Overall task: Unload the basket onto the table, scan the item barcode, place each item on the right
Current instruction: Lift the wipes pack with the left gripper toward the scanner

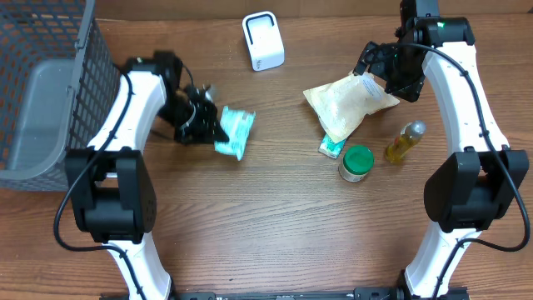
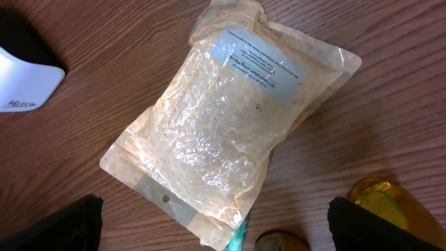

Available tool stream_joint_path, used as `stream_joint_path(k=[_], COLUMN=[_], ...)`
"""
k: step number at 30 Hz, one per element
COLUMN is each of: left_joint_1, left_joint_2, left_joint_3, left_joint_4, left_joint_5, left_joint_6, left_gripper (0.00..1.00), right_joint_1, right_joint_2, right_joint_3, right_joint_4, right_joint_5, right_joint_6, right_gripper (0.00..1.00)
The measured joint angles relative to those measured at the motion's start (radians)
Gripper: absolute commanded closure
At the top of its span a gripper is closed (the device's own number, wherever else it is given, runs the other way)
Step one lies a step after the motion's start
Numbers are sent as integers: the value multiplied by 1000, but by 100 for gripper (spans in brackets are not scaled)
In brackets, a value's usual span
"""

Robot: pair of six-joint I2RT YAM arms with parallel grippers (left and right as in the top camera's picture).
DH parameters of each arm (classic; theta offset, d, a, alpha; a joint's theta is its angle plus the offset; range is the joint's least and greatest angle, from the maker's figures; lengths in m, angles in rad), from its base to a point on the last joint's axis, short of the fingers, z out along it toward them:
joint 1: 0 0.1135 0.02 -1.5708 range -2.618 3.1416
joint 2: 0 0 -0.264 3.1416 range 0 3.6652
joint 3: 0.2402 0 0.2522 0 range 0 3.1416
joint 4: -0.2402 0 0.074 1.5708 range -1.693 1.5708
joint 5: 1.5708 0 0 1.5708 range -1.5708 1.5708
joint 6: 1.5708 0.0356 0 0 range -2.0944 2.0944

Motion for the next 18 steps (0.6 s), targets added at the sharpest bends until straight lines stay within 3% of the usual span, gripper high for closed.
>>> stream_joint_path(k=[8,18], left_joint_1=[0,0], left_joint_2=[-7,-8], left_joint_3=[269,377], left_joint_4=[-170,-289], left_joint_5=[6,-60], left_joint_6=[-1,-33], left_gripper=[96,96], right_joint_1=[0,0], right_joint_2=[0,0], right_joint_3=[0,0], right_joint_4=[-1,-1], right_joint_5=[-1,-3], right_joint_6=[0,0], right_gripper=[0,0])
